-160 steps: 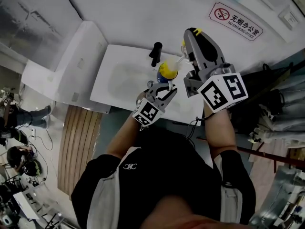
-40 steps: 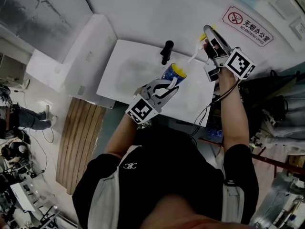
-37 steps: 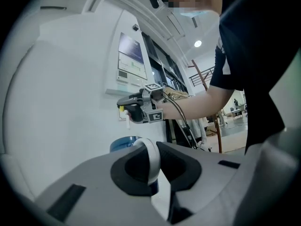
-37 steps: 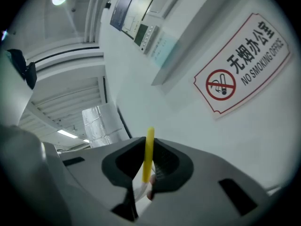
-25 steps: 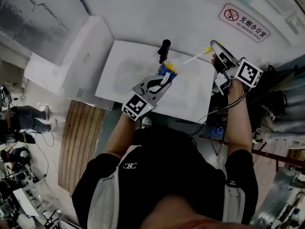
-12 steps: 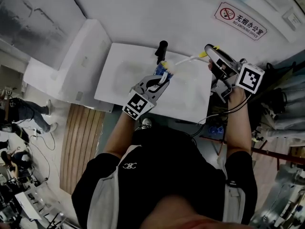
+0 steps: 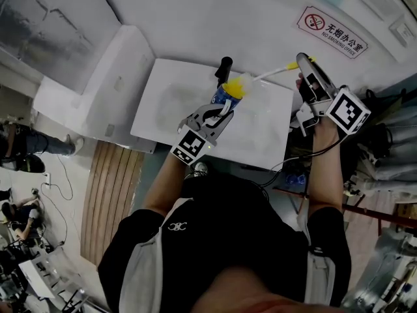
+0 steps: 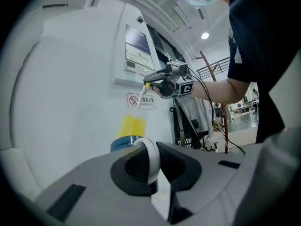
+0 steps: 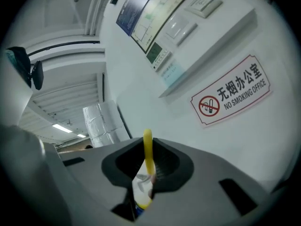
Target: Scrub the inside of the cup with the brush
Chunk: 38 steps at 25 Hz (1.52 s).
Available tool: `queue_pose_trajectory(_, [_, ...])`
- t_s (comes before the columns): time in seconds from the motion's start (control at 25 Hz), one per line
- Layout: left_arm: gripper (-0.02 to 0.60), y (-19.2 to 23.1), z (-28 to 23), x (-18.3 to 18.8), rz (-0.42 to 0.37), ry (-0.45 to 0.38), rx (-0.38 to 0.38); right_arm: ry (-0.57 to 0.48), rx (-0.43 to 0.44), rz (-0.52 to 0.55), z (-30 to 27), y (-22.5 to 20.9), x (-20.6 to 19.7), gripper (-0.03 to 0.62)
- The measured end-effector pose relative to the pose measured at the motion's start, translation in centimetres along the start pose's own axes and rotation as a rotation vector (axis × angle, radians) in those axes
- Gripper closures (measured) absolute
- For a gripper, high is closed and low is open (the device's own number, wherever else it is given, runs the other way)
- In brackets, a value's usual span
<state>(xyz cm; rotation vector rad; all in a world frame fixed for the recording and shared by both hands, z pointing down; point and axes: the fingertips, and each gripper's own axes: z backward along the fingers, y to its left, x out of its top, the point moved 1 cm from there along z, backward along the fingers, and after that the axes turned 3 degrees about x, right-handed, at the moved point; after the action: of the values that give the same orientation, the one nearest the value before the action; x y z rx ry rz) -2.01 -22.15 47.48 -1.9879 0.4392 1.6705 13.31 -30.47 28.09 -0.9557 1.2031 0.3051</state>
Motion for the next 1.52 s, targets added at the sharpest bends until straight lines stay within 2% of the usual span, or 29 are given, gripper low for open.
queue_pose_trajectory(0.36, [0.537, 2.7, 1.3, -0.4, 0.016, -0.011, 0.105, -0.146, -0.051, 0.092, 2.9, 1.5, 3.8, 0.545])
queue_pose_trajectory(0.52, [0.537, 4.3, 1.8, -0.8, 0.031, -0.005, 0.156, -0.185, -0.105, 0.13, 4.0, 1.4, 3.8, 0.546])
queue_pose_trajectory(0.92, [0.537, 7.7, 1.9, -1.3, 0.04, -0.004, 0.261, -0.125, -0.229, 0.175, 4.4, -0.2, -1.1, 0.546])
queue_pose_trajectory(1.24, [0.537, 9.0, 1.7, -1.1, 0.049, -0.009, 0.302, -0.101, -0.334, 0.197, 4.1, -1.7, -5.9, 0.546])
queue_pose_trajectory(1.52, [0.537, 8.5, 1.9, -0.6, 0.057, -0.013, 0.316, -0.071, -0.372, 0.19, 4.0, -2.9, -8.2, 0.546])
